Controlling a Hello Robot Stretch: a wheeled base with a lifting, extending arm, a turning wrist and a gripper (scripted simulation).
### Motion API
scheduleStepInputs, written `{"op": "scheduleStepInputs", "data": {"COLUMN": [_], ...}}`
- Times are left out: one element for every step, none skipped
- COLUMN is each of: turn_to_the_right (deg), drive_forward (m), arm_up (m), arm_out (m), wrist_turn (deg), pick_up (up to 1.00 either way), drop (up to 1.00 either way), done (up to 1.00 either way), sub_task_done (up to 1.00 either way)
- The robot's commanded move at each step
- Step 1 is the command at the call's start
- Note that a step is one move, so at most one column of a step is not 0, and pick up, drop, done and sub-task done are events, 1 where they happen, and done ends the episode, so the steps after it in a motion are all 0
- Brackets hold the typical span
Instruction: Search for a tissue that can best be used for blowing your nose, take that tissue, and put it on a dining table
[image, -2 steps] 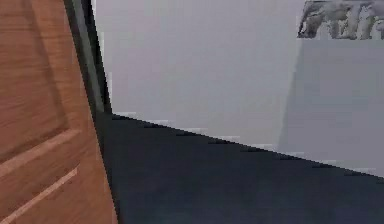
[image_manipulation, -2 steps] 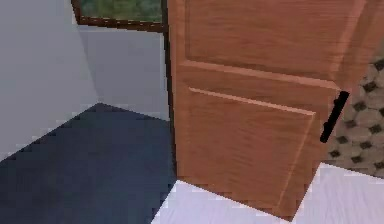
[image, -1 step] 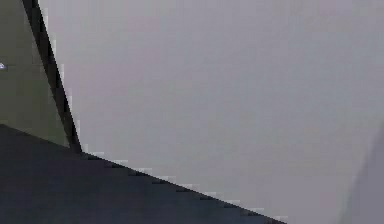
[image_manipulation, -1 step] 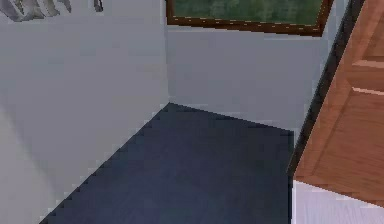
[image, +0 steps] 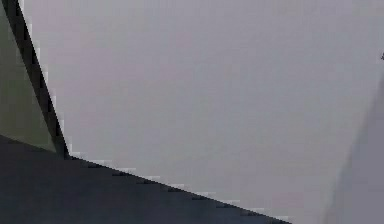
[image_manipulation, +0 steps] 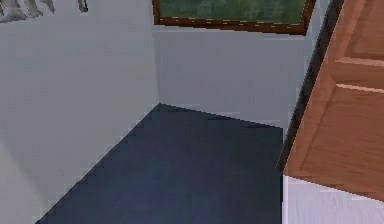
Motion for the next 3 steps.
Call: {"op": "scheduleStepInputs", "data": {"turn_to_the_right": [0.0, -45.0, -21.0], "drive_forward": [0.30, 0.00, 0.00], "arm_up": [0.00, 0.00, 0.00], "arm_out": [0.00, 0.00, 0.00], "wrist_turn": [0.0, 0.0, 0.0], "pick_up": [0.00, 0.00, 0.00], "drop": [0.00, 0.00, 0.00], "done": [0.00, 0.00, 0.00], "sub_task_done": [0.00, 0.00, 0.00]}}
